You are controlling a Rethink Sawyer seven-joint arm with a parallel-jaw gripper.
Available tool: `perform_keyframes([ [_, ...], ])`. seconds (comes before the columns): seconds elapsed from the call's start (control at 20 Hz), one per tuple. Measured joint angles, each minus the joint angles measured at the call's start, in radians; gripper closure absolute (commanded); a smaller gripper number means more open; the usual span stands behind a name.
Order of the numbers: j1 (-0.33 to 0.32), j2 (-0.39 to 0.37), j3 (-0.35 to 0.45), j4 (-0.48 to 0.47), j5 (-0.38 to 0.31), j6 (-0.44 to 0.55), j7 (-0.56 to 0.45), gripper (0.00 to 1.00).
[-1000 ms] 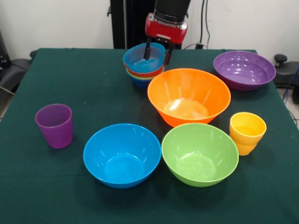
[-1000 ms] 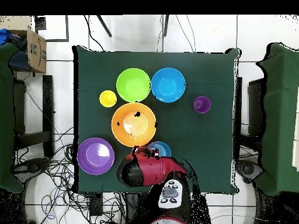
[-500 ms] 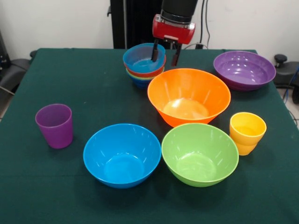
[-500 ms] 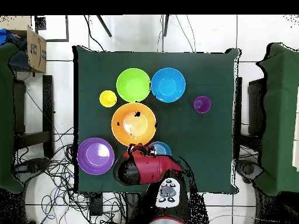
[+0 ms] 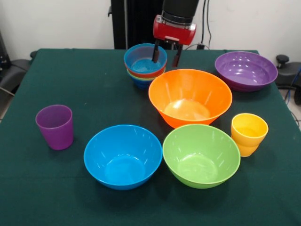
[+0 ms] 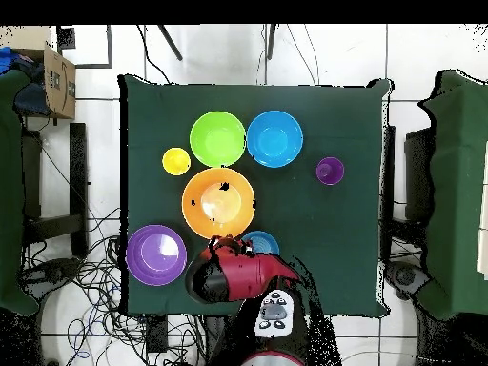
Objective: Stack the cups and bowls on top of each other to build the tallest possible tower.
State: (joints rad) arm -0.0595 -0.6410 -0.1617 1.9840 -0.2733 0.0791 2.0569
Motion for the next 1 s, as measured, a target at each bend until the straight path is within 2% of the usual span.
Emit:
perform_keyframes([
  [0.65, 0.000, 0.100, -0.009, 0.000, 0.000, -0.011, 0.000, 0.00],
  [1.0, 0.000, 0.108, -0.010, 0.000, 0.000, -0.011, 0.000, 0.00],
])
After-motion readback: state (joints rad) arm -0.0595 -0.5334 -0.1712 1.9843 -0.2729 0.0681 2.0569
